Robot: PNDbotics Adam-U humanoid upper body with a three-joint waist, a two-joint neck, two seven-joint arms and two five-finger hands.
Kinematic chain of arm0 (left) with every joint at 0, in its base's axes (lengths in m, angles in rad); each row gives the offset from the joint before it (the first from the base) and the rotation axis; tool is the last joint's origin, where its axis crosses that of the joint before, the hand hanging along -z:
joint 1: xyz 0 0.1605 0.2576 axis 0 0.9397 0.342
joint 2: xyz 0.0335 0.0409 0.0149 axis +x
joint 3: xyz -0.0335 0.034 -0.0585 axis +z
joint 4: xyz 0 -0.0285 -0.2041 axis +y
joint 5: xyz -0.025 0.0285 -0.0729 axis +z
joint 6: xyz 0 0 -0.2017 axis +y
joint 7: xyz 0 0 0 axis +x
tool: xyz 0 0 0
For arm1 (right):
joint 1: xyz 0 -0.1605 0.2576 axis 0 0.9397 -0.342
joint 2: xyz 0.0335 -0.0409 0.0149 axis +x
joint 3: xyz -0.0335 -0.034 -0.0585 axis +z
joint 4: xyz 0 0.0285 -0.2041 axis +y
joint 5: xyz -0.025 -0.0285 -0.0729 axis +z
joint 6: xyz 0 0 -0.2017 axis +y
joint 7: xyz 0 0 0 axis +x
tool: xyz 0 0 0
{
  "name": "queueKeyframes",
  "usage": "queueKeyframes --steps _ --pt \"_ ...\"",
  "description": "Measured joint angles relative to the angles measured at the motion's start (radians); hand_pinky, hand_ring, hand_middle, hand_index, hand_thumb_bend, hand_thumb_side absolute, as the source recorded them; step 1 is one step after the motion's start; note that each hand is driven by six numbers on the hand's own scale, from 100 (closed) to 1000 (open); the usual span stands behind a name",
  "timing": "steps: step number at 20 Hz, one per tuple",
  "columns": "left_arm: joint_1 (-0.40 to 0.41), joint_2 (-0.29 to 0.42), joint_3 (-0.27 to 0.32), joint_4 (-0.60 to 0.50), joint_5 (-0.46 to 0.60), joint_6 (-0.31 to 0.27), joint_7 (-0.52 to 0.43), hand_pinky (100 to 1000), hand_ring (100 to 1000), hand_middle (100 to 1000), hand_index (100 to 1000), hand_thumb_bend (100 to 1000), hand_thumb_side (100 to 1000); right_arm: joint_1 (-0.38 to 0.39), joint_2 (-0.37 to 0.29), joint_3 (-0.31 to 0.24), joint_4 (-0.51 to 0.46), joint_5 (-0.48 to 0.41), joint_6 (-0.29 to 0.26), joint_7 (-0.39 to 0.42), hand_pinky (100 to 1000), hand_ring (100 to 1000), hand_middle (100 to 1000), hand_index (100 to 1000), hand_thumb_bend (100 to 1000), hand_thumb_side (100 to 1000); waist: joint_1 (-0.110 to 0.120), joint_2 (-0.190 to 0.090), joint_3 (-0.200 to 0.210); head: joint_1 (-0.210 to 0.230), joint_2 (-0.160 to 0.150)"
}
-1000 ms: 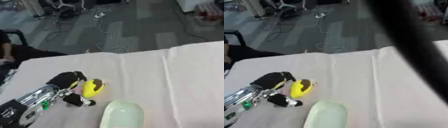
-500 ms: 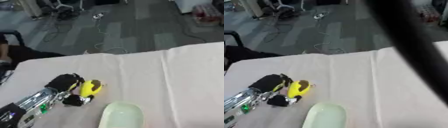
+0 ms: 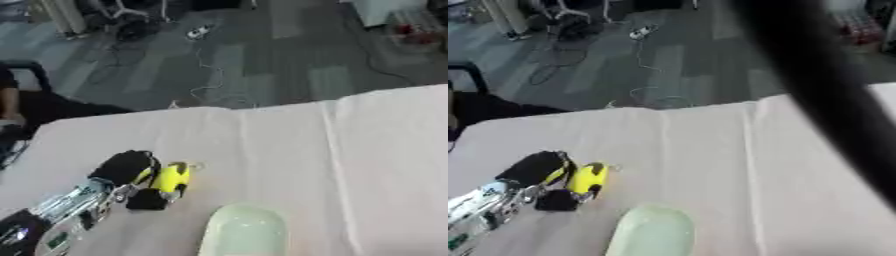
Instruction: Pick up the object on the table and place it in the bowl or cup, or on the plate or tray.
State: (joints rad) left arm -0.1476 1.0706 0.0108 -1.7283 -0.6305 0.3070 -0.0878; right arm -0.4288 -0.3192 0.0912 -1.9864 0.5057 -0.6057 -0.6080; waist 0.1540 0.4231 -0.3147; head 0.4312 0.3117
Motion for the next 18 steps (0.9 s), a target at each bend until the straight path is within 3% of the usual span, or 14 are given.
queueKeyframes --steps 4,5,9,18 --pt "0.013 0.001 -0.004 -0.025 0.013 -0.013 0.012 100 100 100 168 205 842 0.016 -0.005 -0.001 0.000 0.003 0.000 0.000 297 318 317 492 316 724 -0.003 -0.018 0.016 0.000 0.008" --pt "0.017 0.002 -0.006 -0.034 0.013 -0.017 0.015 100 100 100 165 221 808 0.020 -0.009 -0.001 0.000 0.005 0.000 0.000 298 318 315 490 317 720 -0.003 -0.024 0.021 0.000 0.010" --pt "0.025 0.011 -0.012 -0.081 0.015 -0.037 0.014 100 100 100 162 223 809 0.043 -0.024 -0.007 0.000 0.014 0.000 0.000 301 317 313 488 323 708 -0.003 -0.046 0.040 -0.003 0.027" --pt "0.051 0.054 -0.048 -0.232 0.029 -0.050 -0.054 100 100 100 161 225 802 0.092 -0.058 -0.019 0.000 0.028 0.000 0.000 307 315 305 479 330 690 0.010 -0.098 0.071 -0.045 0.067"
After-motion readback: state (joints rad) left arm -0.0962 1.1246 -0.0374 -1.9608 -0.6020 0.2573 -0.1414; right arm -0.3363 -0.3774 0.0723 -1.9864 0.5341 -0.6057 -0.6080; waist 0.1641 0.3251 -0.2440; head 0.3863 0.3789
